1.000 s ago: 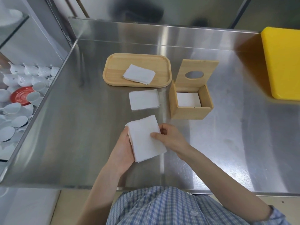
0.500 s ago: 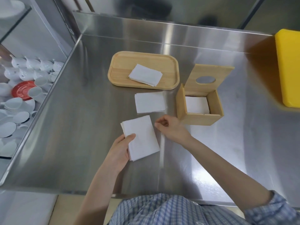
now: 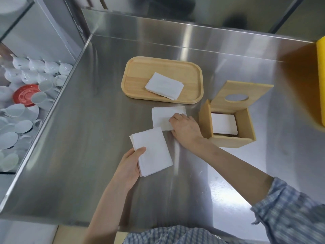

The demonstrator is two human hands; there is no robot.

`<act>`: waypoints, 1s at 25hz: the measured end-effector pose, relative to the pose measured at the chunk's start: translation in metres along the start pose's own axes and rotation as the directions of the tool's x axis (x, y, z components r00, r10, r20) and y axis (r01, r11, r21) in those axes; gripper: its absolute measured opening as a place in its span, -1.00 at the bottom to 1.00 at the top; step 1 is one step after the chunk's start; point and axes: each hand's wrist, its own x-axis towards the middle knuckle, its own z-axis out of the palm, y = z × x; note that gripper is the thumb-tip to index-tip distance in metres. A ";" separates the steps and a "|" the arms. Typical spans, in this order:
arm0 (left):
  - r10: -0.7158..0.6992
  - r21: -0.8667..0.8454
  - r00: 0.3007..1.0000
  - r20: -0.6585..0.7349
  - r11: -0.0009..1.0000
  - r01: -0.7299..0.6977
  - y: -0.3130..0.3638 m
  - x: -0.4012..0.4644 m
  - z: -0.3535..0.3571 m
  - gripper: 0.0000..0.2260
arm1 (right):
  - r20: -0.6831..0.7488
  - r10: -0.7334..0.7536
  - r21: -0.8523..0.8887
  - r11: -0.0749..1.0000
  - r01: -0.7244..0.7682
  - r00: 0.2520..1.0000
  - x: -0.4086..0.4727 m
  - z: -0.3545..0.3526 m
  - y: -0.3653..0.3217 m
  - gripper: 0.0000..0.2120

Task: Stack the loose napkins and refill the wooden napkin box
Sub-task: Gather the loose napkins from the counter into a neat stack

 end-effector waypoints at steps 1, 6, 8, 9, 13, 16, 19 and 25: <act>-0.002 -0.008 1.000 -0.005 1.000 0.002 0.001 0.002 -0.001 -0.82 | -0.013 -0.012 -0.062 0.998 0.011 1.000 0.003 0.003 -0.002 -0.75; -0.008 -0.032 0.998 -0.056 0.999 0.006 0.004 0.007 -0.005 -0.84 | -0.137 -0.039 -0.119 0.993 0.022 0.990 0.011 0.008 -0.003 -0.65; -0.013 -0.026 0.996 -0.083 1.000 0.011 0.004 0.008 -0.004 -0.85 | -0.167 -0.039 -0.081 0.996 0.025 0.985 0.011 0.005 -0.006 -0.66; -0.016 -0.025 0.996 -0.093 1.000 0.013 0.004 0.008 -0.004 -0.86 | -0.162 -0.009 -0.061 0.998 -0.001 0.987 0.011 0.004 -0.007 -0.70; -0.014 -0.026 0.995 -0.094 1.000 0.012 0.006 0.006 -0.002 -0.85 | -0.020 0.130 0.235 0.964 -0.122 0.991 0.008 -0.009 -0.005 -0.82; -0.004 -0.003 0.997 -0.083 1.000 0.004 0.005 0.003 0.000 -0.85 | -0.044 0.243 0.478 0.857 -0.193 0.969 -0.003 -0.031 -0.006 -0.86; 0.010 -0.011 0.998 -0.060 1.000 -0.010 0.004 -0.001 0.004 -0.83 | -0.069 0.279 0.694 0.703 -0.155 0.958 -0.022 -0.052 -0.003 -0.77; 0.038 0.005 0.999 0.017 0.999 -0.038 -0.009 -0.010 0.017 -0.80 | 0.133 0.193 0.991 -0.055 -0.125 0.972 -0.091 -0.074 -0.003 -0.87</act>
